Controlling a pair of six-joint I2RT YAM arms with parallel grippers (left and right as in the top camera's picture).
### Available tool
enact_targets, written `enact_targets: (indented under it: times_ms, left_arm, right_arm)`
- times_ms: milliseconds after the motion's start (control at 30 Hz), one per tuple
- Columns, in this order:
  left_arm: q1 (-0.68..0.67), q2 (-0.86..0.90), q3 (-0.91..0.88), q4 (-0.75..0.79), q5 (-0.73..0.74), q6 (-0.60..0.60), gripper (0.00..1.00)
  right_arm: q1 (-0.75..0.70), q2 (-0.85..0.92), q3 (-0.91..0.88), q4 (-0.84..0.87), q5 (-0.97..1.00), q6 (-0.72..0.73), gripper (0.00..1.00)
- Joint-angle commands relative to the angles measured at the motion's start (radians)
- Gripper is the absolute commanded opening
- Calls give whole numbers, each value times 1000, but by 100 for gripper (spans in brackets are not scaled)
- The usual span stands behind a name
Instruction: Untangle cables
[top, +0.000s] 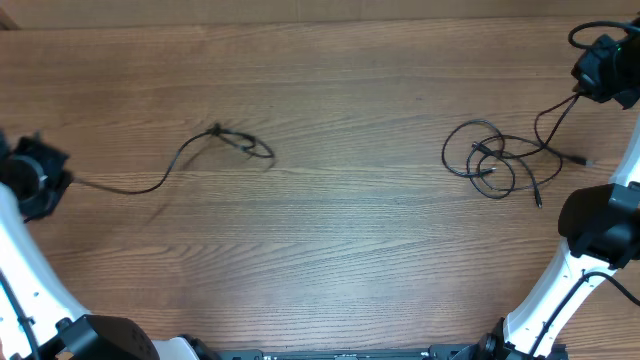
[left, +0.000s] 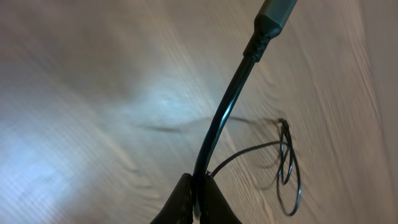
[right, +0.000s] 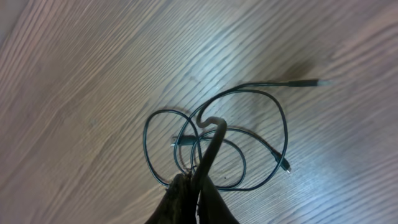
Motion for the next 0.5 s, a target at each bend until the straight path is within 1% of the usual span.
enact_targets:
  times_ms: [0,67,100,133,167,200,333,400,467]
  left_arm:
    - [-103,0,-59,38,22,38,4]
    - [-159,9,-94,71,22,38,4]
    - [-183,16,-109,82,22,37,4]
    - [-208,26,-121,92,22,37,4]
    - [-233,39,-132,101,22,38,4]
    - [-255,50,-138,105,22,37,4]
    - [-335,114,-142,111,21,38,4]
    - [-365,142,-142,114,22,43,4]
    - [-399,170,-142,120,22,55,4]
  right_arm:
    - [5,5,-25,1,-66,-47,9]
    - [4,5,-49,1,-66,-47,15]
    - [4,5,-61,1,-66,-47,22]
    - [4,5,-72,1,-66,-47,34]
    - [4,5,-81,1,-67,-47,43]
    - [5,5,-89,2,-67,-47,57]
    - [5,5,-96,3,-67,-47,91]
    - [5,5,-96,2,-67,-47,98]
    - [5,5,-96,1,-67,-47,100]
